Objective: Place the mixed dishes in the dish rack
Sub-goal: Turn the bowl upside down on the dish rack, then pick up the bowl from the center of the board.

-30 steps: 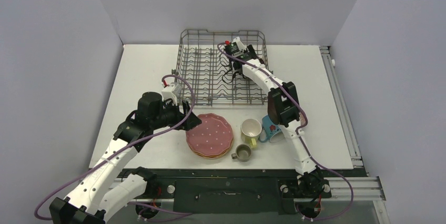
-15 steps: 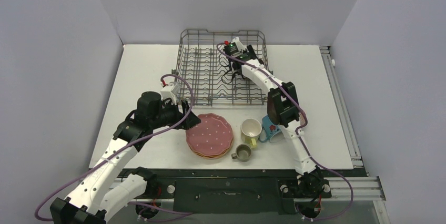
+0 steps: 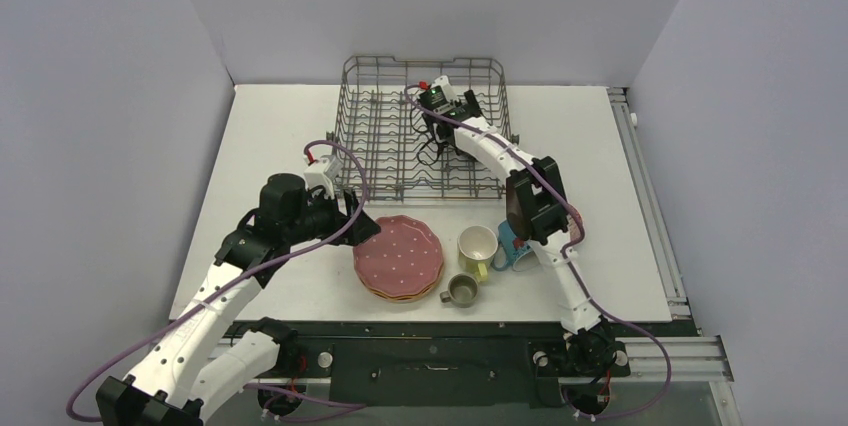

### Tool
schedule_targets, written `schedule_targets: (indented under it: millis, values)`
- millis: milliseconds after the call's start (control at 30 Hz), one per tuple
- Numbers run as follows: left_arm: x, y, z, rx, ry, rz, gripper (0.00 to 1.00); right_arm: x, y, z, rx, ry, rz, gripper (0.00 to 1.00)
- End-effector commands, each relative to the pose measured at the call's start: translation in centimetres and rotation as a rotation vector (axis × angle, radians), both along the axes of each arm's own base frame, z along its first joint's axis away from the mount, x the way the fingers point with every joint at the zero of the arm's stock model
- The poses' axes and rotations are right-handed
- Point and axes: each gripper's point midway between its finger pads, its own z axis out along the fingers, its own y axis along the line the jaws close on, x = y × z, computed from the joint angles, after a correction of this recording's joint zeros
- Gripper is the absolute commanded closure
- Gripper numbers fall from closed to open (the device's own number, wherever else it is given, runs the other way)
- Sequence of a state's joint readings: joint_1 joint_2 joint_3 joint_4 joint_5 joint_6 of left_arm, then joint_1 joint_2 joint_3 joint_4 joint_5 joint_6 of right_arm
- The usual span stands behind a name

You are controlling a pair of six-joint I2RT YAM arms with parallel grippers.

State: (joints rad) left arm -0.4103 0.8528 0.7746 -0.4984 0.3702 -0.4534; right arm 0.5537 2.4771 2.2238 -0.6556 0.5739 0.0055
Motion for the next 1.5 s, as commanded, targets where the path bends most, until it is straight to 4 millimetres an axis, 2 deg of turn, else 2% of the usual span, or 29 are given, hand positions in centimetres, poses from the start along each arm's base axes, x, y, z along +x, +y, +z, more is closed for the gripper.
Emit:
schedule_targets:
  millis: [0, 33, 100, 133, 167, 200, 367, 533, 767, 1000, 1100, 1267, 1400, 1467]
  values:
    - [0.4, 0.2, 0.2, 0.008, -0.02, 0.0, 0.35, 0.0, 0.5, 7.1, 0.12, -0.132, -0.014, 0.15]
    - [0.5, 0.2, 0.2, 0.008, -0.021, 0.001, 0.35, -0.1, 0.7, 7.3, 0.133, -0.133, -0.008, 0.15]
    - [0.5, 0.3, 0.2, 0.009, -0.02, 0.002, 0.33, -0.6, 0.7, 9.3, 0.173, -0.155, -0.003, 0.14]
    - [0.5, 0.3, 0.1, 0.009, -0.019, 0.004, 0.33, -0.9, 0.7, 9.4, 0.182, -0.154, -0.005, 0.14]
    - [0.4, 0.4, 0.2, 0.009, -0.022, 0.003, 0.33, -1.1, 0.7, 10.8, 0.204, -0.172, -0.001, 0.14]
    - [0.5, 0.4, 0.2, 0.009, -0.024, 0.004, 0.33, -1.5, 0.7, 10.8, 0.213, -0.17, -0.002, 0.14]
    - [0.5, 0.5, 0.1, 0.015, -0.024, 0.006, 0.32, -3.5, 0.1, 13.8, 0.271, -0.191, -0.004, 0.14]
    - [0.5, 0.6, 0.2, 0.016, -0.027, 0.005, 0.28, -5.7, -1.0, 15.0, 0.3, -0.189, -0.028, 0.18]
    - [0.4, 0.8, 0.4, 0.021, -0.037, 0.009, 0.21, -10.2, -3.9, 16.0, 0.327, -0.181, -0.072, 0.2]
    - [0.3, 0.9, 0.5, 0.02, -0.043, 0.009, 0.17, -14.6, -6.6, 16.0, 0.359, -0.174, -0.131, 0.23]
    - [0.3, 1.0, 0.5, 0.022, -0.046, 0.014, 0.15, -16.8, -8.2, 15.2, 0.373, -0.162, -0.17, 0.24]
    - [0.3, 1.0, 0.6, 0.027, -0.049, 0.01, 0.04, -20.4, -10.8, 13.5, 0.379, -0.128, -0.224, 0.26]
    - [0.3, 1.0, 0.7, 0.027, -0.052, 0.01, 0.0, -22.9, -12.3, 11.9, 0.396, -0.104, -0.261, 0.26]
    - [0.3, 1.1, 0.7, 0.027, -0.054, 0.011, 0.03, -23.9, -12.9, 11.3, 0.414, -0.102, -0.283, 0.26]
